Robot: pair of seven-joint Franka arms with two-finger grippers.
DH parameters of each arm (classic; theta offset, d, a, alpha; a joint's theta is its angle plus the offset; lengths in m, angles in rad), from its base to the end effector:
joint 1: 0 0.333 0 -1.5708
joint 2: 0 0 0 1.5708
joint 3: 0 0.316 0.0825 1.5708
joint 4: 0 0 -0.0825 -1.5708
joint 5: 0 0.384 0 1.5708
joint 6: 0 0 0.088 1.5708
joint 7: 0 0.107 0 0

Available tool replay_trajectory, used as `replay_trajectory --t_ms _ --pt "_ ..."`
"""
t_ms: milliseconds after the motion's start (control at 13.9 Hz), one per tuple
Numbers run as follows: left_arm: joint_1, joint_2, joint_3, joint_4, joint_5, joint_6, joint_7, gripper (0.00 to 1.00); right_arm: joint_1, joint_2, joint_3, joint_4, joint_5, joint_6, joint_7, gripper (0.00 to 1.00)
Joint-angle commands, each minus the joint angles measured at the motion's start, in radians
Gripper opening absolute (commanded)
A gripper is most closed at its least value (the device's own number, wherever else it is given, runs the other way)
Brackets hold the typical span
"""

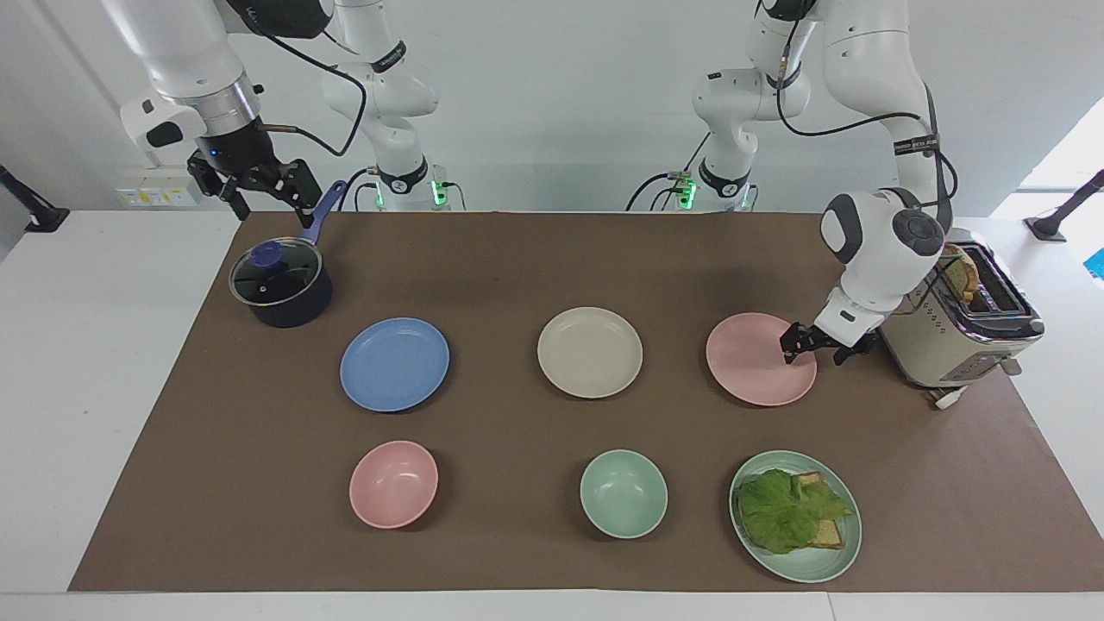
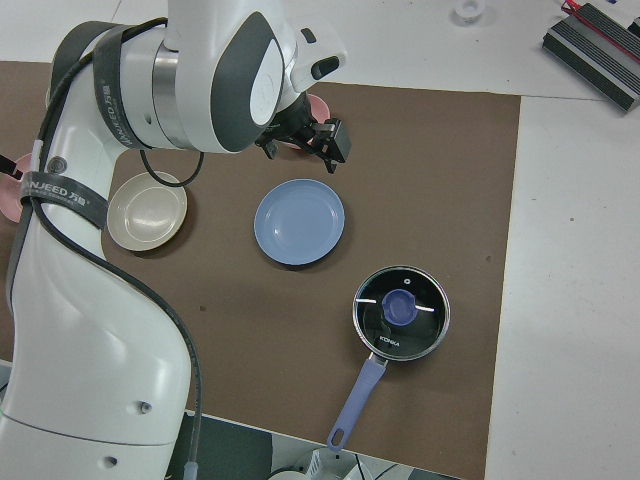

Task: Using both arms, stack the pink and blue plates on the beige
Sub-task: 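Reach the left gripper to the rim of the pink plate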

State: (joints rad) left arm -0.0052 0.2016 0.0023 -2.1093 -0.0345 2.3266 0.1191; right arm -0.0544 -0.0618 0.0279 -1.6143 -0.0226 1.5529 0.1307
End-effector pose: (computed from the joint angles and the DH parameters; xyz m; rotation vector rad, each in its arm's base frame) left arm 0.5730 -0.0023 0.3224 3.1138 -0.1536 0.0267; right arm 0.5331 -0.0161 0.6361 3.1077 -0.2455 0.0026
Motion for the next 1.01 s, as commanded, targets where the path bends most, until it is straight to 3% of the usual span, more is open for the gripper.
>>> replay_trajectory --t_ms 0,216,288,360,936 --pt "0.010 0.004 -0.004 -0.012 -0.008 0.031 0.025 0.74 -0.010 -0.021 0.006 -0.024 0.000 0.013 0.001 1.00" --pt "0.011 0.007 -0.005 -0.011 -0.008 0.028 0.027 0.38 -0.010 -0.021 0.006 -0.024 -0.002 0.013 0.000 1.00" --pt "0.011 0.009 -0.005 -0.003 -0.008 0.025 0.025 0.16 -0.010 -0.021 0.006 -0.024 -0.002 0.013 0.000 1.00" --pt "0.019 0.009 -0.004 0.000 -0.008 0.013 0.037 0.00 -0.010 -0.021 0.004 -0.024 0.000 0.013 0.000 1.00" --pt "0.057 -0.005 -0.008 0.150 -0.015 -0.248 0.094 0.00 -0.010 -0.021 0.004 -0.024 -0.002 0.013 0.000 1.00"
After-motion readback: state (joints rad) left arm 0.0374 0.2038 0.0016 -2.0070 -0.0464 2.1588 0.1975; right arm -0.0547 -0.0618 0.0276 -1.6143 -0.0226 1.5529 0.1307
